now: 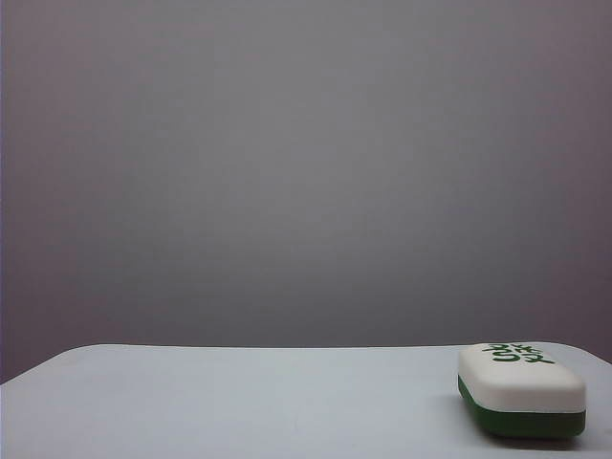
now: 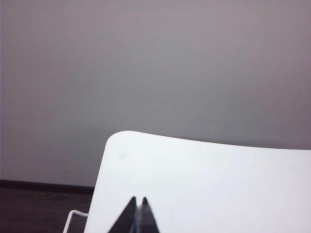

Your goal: Move the foam mahjong from the right side of the table to the left side of the table.

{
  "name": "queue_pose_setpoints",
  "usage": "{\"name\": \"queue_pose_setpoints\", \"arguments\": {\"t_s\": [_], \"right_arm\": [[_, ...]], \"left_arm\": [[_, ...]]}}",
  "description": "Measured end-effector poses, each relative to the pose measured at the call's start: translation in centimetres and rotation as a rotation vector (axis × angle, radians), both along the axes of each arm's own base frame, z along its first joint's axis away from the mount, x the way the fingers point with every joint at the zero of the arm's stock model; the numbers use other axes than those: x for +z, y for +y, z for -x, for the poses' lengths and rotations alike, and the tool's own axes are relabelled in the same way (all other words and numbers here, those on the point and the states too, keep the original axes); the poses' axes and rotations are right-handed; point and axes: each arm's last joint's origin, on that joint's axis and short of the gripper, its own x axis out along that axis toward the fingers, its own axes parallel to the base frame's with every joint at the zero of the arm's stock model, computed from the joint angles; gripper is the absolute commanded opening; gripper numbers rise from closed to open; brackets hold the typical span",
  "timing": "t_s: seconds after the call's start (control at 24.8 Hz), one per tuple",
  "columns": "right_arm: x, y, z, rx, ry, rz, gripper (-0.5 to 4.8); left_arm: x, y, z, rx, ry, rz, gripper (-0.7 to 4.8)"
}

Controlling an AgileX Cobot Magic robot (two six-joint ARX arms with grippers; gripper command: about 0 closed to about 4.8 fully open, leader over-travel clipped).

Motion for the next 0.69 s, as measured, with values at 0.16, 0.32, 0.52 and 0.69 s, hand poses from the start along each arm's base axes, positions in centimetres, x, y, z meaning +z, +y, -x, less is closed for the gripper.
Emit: {"name": "queue_pose_setpoints", "arguments": {"t_s": [0.16, 0.32, 0.52, 0.69], "right_arm": [[0.0, 0.0, 0.0, 0.0, 0.0, 0.0, 0.09], [0.0, 0.0, 0.0, 0.0, 0.0, 0.0, 0.08], [-0.1, 0.0, 0.0, -0.015, 0.005, -0.074, -0.09], [-0.5, 0.0, -0.2, -0.025, 0.058, -0.112, -0.09]], "left_arm": [[0.0, 0.0, 0.0, 0.0, 0.0, 0.0, -0.05], [0.0, 0.0, 0.0, 0.0, 0.0, 0.0, -0.05], [2.7, 0.0, 0.5, 0.016, -0.092, 0.065, -0.05], [8.1, 0.3, 1.4, 0.102, -0.259, 0.067, -0.05]]}}
